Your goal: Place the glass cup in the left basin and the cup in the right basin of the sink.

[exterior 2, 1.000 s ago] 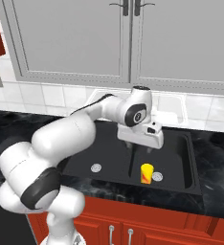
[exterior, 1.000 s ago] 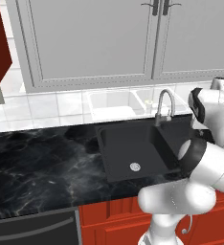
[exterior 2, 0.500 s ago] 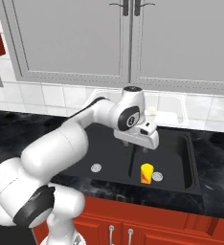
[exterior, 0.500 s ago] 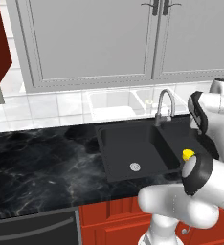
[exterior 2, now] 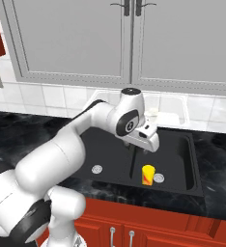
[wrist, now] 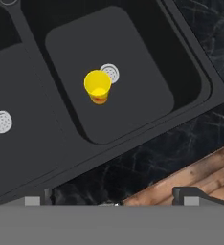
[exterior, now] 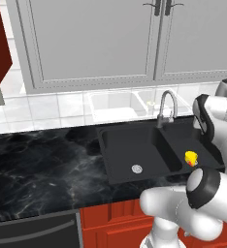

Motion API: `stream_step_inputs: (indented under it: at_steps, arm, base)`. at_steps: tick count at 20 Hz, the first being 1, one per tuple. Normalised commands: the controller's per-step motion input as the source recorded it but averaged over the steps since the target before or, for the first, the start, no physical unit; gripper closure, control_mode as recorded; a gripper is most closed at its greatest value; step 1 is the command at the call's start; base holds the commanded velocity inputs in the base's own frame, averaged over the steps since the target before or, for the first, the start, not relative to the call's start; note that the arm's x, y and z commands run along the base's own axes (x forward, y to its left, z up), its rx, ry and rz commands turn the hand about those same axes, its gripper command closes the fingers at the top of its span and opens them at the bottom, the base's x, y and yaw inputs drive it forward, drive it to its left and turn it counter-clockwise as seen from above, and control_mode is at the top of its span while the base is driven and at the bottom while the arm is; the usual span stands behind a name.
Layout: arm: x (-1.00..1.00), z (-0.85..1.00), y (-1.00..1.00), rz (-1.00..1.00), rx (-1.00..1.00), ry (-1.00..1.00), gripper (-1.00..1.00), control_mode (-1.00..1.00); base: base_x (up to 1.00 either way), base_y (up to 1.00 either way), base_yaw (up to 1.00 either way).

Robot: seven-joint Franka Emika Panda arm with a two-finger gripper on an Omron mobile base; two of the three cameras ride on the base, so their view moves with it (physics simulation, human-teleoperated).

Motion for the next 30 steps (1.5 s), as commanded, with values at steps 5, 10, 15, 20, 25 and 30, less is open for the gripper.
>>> stream_step_inputs:
  at_steps: [5, 10, 15, 20, 25, 30]
  arm:
    - [-0.01, 0.13, 0.0, -0.01, 0.0, 0.0, -1.0, -1.0]
    - [0.0, 0.04, 0.04, -0.01, 0.0, 0.03, -1.0, -1.0]
    - [0.0, 0.0, 0.0, 0.0, -0.01, 0.08, -1.0, -1.0]
    - [0.0, 0.0, 0.0, 0.0, 0.0, 0.0, -1.0, -1.0]
    - [0.0, 0.0, 0.0, 0.0, 0.0, 0.0, -1.0, -1.0]
    - [0.0, 0.0, 0.0, 0.0, 0.0, 0.0, -1.0, -1.0]
  base:
    - [0.0, 0.0, 0.0]
    - [0.0, 0.0, 0.0]
    - [0.0, 0.0, 0.0]
    - [0.0, 0.0, 0.0]
    - [0.0, 0.0, 0.0]
    - [0.0, 0.0, 0.0]
